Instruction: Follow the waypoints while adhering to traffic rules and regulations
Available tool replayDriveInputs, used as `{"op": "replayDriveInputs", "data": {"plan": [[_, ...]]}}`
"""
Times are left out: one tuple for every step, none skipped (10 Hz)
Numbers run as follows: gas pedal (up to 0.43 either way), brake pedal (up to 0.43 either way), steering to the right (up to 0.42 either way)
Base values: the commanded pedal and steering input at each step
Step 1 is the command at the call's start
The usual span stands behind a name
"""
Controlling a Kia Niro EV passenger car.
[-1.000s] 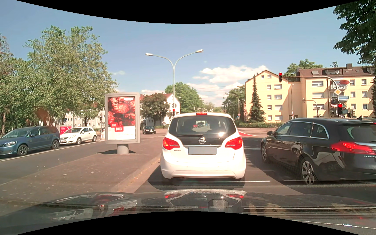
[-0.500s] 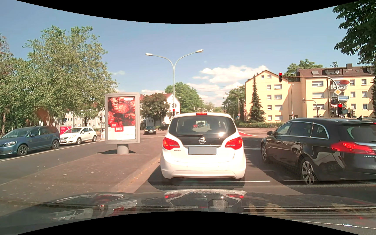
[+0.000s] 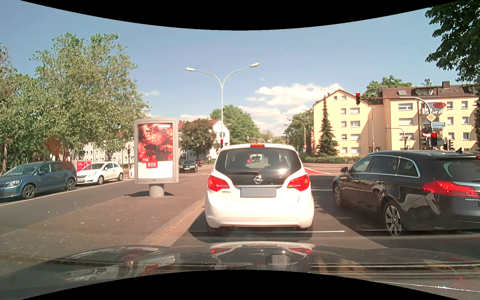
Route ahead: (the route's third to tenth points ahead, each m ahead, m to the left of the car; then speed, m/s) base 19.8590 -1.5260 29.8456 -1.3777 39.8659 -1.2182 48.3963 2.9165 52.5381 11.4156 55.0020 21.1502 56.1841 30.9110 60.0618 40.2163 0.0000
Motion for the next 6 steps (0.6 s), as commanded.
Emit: {"op": "replayDriveInputs", "data": {"plan": [[0.0, 0.25, 0.011], [0.0, 0.25, 0.011], [0.0, 0.25, 0.01], [0.0, 0.25, 0.01], [0.0, 0.25, 0.011], [0.0, 0.25, 0.011]]}}
